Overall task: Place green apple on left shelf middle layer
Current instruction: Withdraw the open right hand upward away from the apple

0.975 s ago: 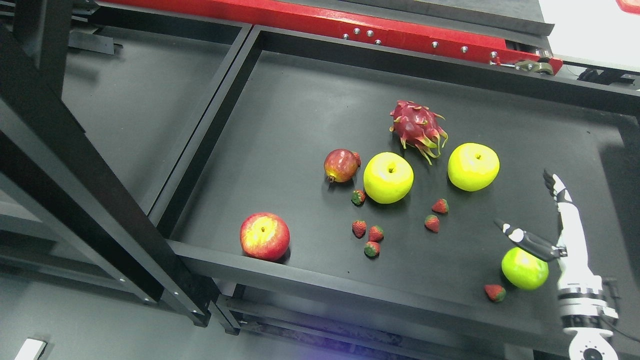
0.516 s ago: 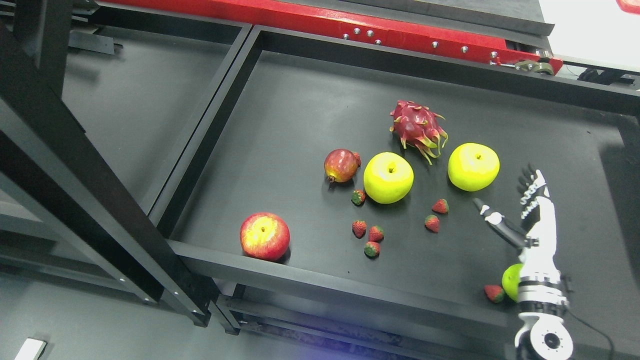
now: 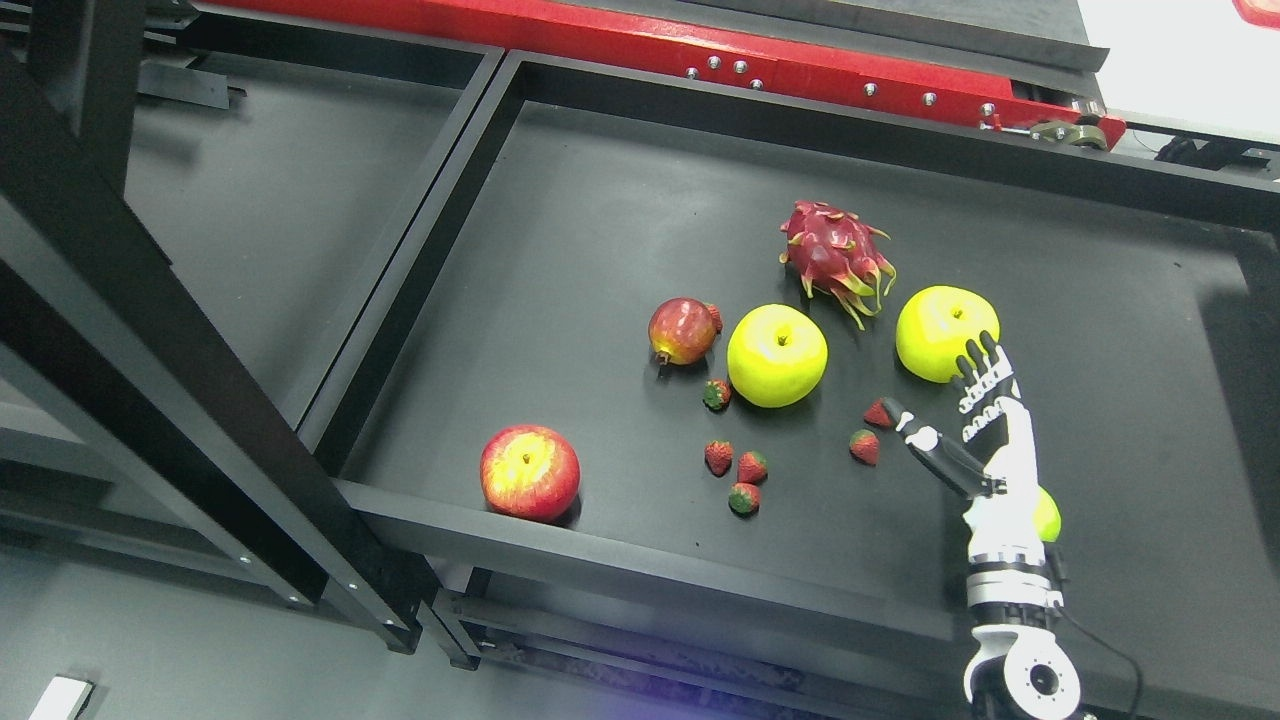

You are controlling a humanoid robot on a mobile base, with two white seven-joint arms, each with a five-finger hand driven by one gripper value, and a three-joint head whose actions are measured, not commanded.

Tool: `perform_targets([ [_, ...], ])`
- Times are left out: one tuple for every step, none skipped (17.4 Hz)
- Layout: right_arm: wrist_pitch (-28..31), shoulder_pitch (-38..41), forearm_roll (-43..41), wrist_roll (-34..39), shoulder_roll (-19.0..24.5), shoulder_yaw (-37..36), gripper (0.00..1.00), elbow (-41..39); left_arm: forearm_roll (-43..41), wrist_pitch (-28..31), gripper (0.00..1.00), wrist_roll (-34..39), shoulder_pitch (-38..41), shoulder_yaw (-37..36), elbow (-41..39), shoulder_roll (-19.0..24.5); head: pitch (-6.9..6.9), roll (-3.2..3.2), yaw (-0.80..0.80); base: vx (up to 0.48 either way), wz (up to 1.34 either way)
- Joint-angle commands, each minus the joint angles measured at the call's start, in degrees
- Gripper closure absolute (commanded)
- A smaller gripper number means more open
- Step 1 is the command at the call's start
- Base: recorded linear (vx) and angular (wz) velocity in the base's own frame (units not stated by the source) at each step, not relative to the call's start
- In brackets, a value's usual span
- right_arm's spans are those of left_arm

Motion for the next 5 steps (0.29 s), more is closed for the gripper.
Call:
perform_targets([
  [-0.24,0.1,-1.12,0.05,-0.07,3.42,0.0,-0.25,-0.03,-0.02,0.0,-0.03,-1.23,0.0,0.0,1.0,0.0,0.0,0.0,0.0,0.0],
  [-0.33,0.1,-1.03,0.05,-0.07,3.42,0.0,-0.34,-0.03,-0.02,0.0,-0.03,-1.23,0.0,0.0,1.0,0.0,0.0,0.0,0.0,0.0],
  [-0.33,0.1,-1.12,0.05,-0.07,3.42,0.0,-0.34,-0.03,-0.02,0.0,-0.03,-1.23,0.0,0.0,1.0,0.0,0.0,0.0,0.0,0.0],
  [-0.33,0.1,-1.03,0.05,-0.07,3.33,0.0,-0.34,-0.03,-0.02,0.0,-0.03,-1.23,0.0,0.0,1.0,0.0,0.0,0.0,0.0,0.0],
  [-0.33,0.1,-1.03,0.05,-0.07,3.33,0.0,-0.34,-0.03,-0.02,0.0,-0.03,-1.23,0.0,0.0,1.0,0.0,0.0,0.0,0.0,0.0],
])
